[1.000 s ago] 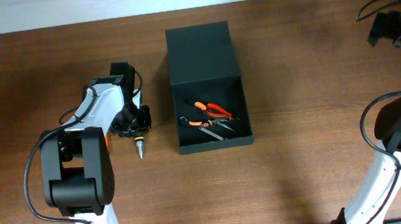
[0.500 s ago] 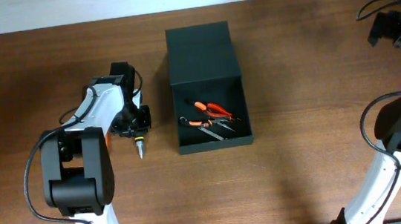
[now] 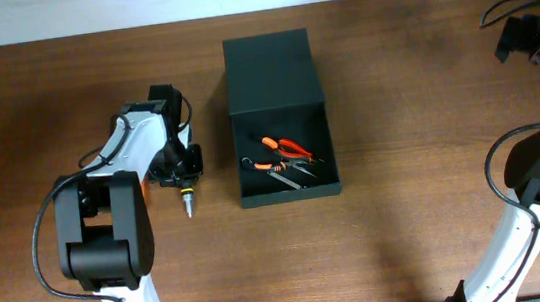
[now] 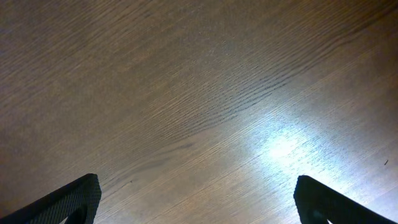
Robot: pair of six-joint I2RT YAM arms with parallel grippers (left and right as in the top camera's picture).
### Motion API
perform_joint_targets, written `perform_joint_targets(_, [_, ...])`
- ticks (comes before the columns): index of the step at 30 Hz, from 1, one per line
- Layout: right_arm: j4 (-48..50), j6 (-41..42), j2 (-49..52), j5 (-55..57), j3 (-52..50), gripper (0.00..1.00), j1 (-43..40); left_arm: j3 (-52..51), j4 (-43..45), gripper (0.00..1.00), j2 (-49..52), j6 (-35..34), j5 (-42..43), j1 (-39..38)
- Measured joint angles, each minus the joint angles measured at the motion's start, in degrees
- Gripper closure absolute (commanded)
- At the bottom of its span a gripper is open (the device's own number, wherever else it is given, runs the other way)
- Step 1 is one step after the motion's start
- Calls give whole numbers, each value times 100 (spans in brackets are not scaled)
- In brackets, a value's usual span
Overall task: Pack container
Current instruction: 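Lift the screwdriver and carry it right over the green box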
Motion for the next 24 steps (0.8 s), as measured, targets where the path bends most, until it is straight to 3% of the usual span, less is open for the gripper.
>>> perform_joint_targets(13, [0, 2, 0, 2, 0, 1, 0, 1338, -621, 87, 0, -2, 122, 0])
perform_joint_targets(24, [0, -2, 0, 0, 0, 1, 0, 2446, -765, 85, 0, 0, 1353, -107])
